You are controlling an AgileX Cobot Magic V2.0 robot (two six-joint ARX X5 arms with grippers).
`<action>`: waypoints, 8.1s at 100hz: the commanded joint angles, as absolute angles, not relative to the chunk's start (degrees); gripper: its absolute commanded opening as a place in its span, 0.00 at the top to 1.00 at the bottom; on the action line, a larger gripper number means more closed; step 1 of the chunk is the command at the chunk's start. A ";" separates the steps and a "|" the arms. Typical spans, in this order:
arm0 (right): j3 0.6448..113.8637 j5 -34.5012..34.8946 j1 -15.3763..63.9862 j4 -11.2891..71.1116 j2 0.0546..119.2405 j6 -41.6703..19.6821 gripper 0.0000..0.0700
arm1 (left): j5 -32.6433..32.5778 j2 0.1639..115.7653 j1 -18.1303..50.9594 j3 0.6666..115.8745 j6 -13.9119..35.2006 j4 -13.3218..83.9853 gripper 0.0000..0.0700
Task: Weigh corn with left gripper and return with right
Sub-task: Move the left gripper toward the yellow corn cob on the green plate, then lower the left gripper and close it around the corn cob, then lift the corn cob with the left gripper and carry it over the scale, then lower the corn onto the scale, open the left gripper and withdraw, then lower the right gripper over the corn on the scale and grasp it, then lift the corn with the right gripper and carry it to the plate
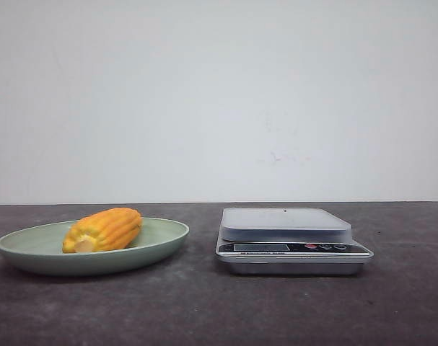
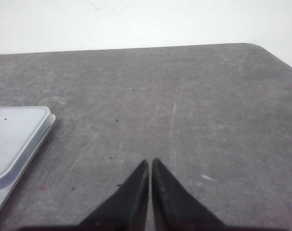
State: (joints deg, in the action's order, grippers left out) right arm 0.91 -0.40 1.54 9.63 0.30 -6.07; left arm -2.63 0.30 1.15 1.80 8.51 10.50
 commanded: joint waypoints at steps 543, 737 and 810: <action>47.81 16.51 17.76 20.95 51.48 -13.76 0.26 | -38.15 45.15 35.86 103.83 14.04 70.28 0.39; 74.76 -4.16 45.19 18.57 81.69 -18.13 1.00 | -14.96 10.79 26.11 58.72 24.51 67.35 0.39; 83.15 -2.48 51.44 12.71 112.81 -26.02 0.85 | -14.92 10.79 26.11 58.72 24.99 64.95 0.39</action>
State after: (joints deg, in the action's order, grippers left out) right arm 81.58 -2.68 51.03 13.87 111.35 -23.92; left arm -15.00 10.87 26.00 58.08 25.04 65.65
